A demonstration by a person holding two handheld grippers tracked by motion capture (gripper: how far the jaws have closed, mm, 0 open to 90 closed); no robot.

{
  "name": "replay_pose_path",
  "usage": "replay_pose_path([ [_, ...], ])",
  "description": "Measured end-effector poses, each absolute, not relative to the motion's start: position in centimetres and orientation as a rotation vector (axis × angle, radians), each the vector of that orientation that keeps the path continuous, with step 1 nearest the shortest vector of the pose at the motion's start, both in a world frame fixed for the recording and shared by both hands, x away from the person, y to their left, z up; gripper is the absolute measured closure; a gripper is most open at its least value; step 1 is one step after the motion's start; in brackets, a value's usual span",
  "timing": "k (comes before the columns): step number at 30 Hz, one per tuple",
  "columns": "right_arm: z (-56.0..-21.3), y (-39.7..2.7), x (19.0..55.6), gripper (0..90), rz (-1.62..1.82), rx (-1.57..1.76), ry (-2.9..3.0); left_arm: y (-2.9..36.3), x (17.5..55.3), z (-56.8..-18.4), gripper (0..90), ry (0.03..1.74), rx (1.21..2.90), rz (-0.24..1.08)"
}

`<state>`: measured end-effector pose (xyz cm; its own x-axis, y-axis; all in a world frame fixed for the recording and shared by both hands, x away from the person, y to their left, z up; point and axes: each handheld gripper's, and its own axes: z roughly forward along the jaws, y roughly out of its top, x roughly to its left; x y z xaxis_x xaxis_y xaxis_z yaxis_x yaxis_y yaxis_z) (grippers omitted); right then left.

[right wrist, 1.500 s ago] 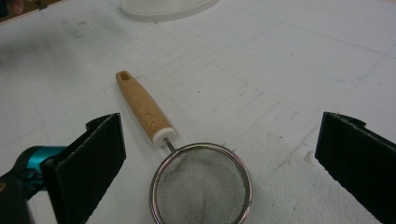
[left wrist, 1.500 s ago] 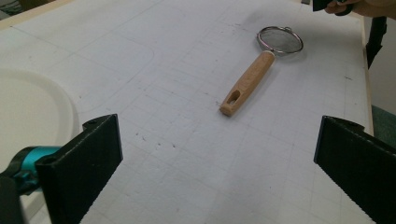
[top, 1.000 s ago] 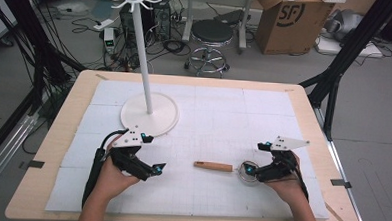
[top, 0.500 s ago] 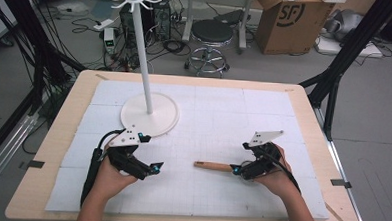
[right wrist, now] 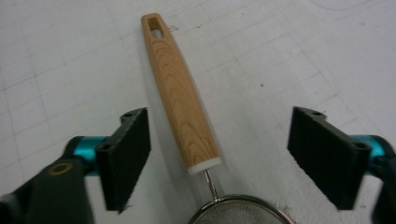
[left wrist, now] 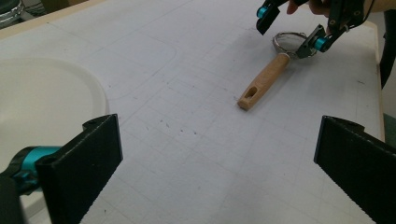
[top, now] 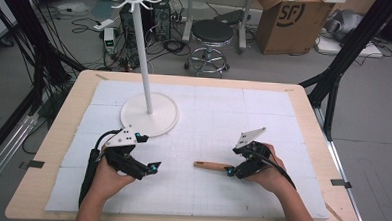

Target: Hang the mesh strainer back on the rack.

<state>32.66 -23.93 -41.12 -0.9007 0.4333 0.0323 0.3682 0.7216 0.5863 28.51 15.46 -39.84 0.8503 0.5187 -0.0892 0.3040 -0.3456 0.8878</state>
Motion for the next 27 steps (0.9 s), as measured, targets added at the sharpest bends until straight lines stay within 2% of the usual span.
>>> replay_pose_path([
  [9, -41.2, -23.2, 32.9, 37.6, 0.864, 0.617, 2.898, 15.5, 28.4, -39.9, 1.6, 0.615, 1.964, 0.256],
  [27, -42.6, -22.4, 33.1, 56.2, 0.721, 0.620, 2.970, 15.4, 28.4, -40.0, 1.6, 0.618, 1.963, 0.247],
])
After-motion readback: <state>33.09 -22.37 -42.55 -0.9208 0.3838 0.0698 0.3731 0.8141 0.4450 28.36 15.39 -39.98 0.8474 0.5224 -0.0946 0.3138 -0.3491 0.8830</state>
